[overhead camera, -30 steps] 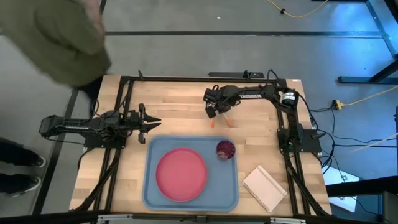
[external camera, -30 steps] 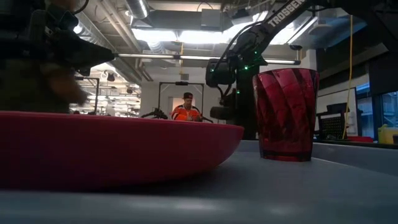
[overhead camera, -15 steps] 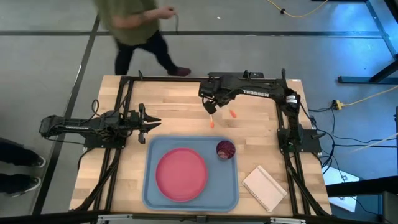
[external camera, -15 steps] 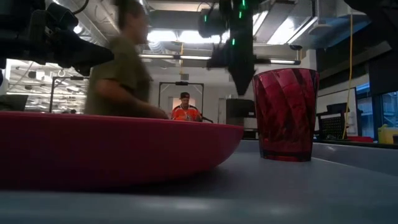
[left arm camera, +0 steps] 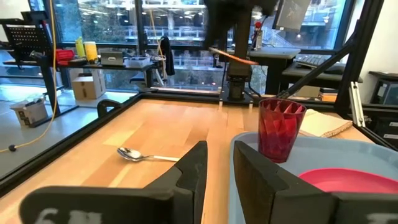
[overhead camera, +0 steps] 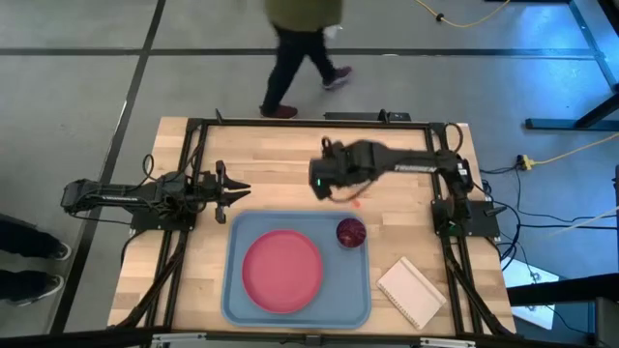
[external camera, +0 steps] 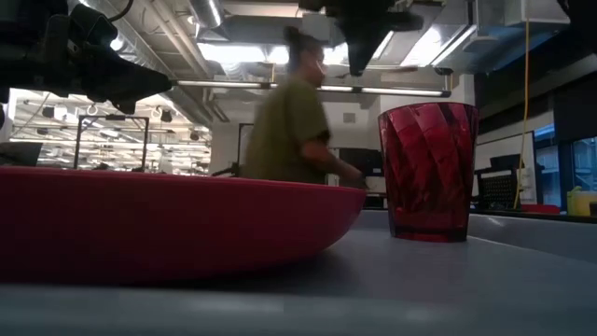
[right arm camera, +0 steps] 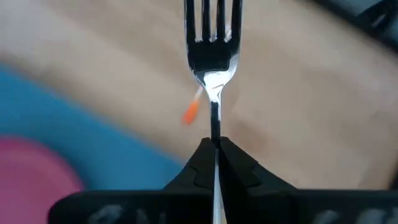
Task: Pick and place plate/cup/fork/spoon on tray
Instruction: Put the white orange fork on the right side of the pink plate
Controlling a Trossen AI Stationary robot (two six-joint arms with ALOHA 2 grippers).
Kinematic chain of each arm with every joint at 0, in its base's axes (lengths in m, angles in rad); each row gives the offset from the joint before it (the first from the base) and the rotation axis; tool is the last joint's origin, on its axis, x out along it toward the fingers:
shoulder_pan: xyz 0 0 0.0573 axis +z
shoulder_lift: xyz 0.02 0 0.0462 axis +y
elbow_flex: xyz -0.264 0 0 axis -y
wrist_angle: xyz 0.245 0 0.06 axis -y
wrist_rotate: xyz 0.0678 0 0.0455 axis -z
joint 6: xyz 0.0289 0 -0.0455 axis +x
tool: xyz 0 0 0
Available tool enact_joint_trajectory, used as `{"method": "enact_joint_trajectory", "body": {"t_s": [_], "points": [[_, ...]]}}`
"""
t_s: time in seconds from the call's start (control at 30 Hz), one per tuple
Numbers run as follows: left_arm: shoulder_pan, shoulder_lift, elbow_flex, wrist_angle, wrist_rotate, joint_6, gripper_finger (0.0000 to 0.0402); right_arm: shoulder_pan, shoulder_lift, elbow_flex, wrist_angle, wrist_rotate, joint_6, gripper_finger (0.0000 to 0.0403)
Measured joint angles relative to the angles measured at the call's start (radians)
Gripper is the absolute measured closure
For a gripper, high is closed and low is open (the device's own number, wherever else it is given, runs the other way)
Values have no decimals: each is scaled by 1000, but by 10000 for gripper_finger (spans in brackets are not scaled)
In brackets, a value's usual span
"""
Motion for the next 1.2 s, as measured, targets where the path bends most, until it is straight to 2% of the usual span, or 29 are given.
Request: {"method": "enact_joint_trajectory", "body": {"t_s": [0.13, 0.57, 0.8, 1.0, 1.2], "points": [[0, 0, 0, 0, 0, 0, 331, 104, 10, -2, 11, -34, 153, 397], [0, 0, 0, 0, 0, 0, 331, 427, 144, -2, 160, -9, 630, 396], [0, 0, 0, 0, 0, 0, 331, 495, 249, -3, 208, -52, 868, 396], [0, 0, 0, 0, 0, 0, 331, 517, 310, -3, 289, -128, 987, 395], [0, 0, 0, 0, 0, 0, 331, 528, 351, -3, 298, -212, 1098, 395]]}}
